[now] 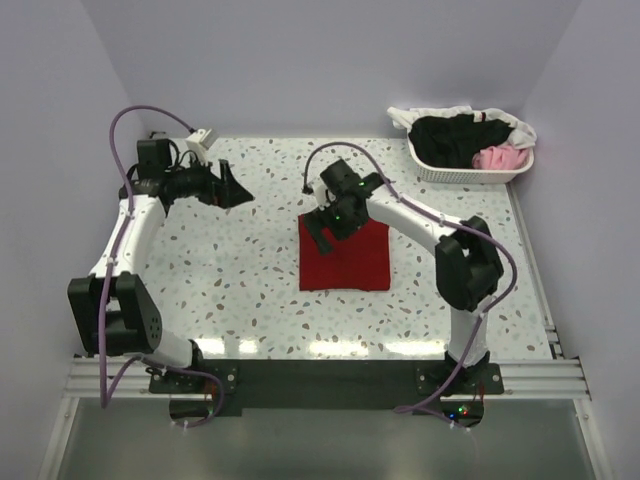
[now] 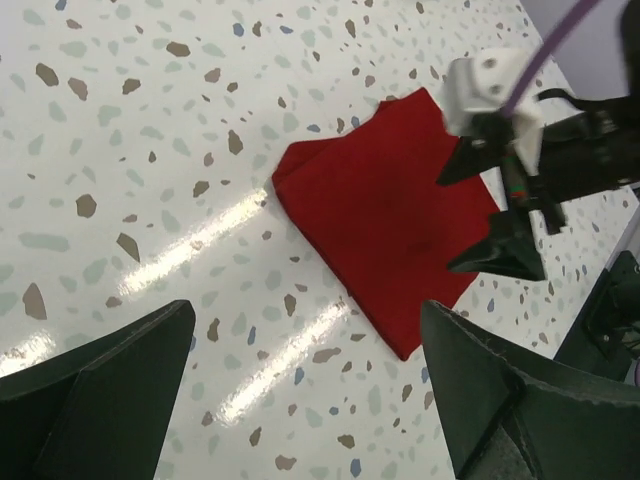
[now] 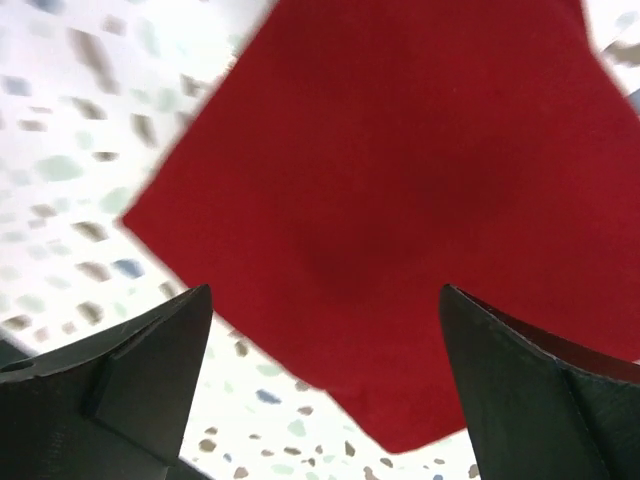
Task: Fold and stack the t-shirts
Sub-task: Neatly place the folded tshirt to the corner
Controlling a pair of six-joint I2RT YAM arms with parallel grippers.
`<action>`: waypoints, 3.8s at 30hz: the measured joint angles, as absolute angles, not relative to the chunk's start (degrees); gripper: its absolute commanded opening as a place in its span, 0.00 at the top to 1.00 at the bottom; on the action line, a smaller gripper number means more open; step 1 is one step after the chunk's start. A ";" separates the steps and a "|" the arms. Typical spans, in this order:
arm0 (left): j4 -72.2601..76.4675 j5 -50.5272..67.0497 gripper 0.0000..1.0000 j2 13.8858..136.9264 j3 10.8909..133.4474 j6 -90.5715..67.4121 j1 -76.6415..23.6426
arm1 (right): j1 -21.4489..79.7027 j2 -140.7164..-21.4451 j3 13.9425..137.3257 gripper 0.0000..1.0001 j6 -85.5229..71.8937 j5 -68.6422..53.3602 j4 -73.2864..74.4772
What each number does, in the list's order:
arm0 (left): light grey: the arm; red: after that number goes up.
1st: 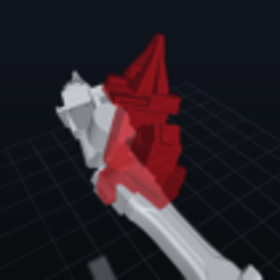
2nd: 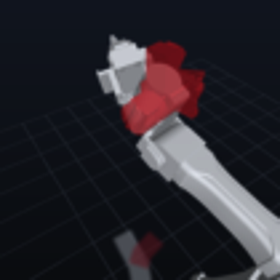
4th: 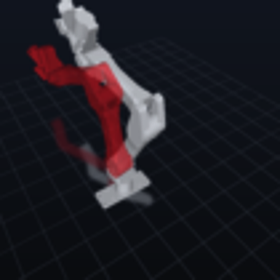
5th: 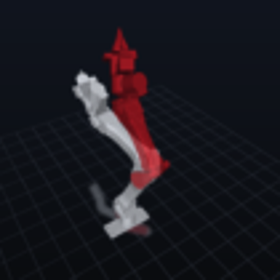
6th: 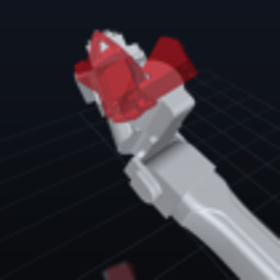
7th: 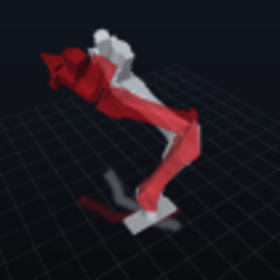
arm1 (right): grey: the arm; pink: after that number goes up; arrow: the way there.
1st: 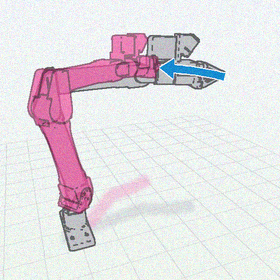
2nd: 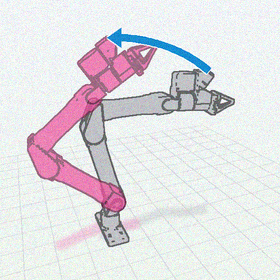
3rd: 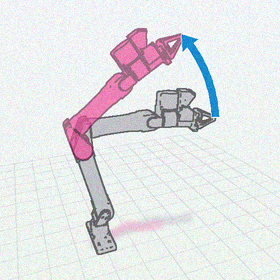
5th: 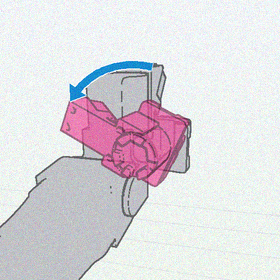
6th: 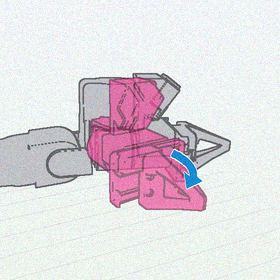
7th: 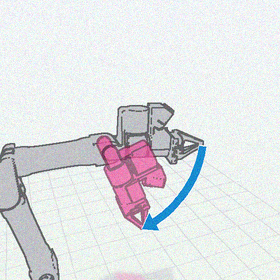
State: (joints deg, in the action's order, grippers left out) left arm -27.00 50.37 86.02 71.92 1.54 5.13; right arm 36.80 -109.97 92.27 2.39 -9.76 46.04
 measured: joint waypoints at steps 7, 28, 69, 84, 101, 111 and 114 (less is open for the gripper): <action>-31.27 46.87 0.00 79.96 69.23 3.73 5.08 | 38.41 -120.01 90.80 0.01 1.50 -0.71 44.82; -33.50 49.74 0.00 81.32 72.51 5.15 5.08 | -15.88 -107.87 72.58 0.02 49.34 -2.66 54.04; -31.00 50.74 0.00 84.42 74.81 2.68 5.08 | -13.67 -126.78 100.88 0.01 43.44 -0.97 62.54; -32.16 50.35 0.00 84.44 76.79 2.85 5.08 | -11.77 -124.97 98.06 0.01 50.06 -0.73 60.80; -37.47 39.00 0.00 84.29 84.75 4.16 5.13 | -10.87 -109.12 117.51 0.01 37.26 -16.25 70.08; -40.21 34.22 0.00 78.91 76.88 6.28 5.15 | -10.81 -82.35 89.21 0.01 21.54 -25.12 65.34; -40.40 34.02 0.00 76.79 71.99 6.48 5.15 | -10.76 -77.38 77.73 0.01 18.48 -26.39 62.65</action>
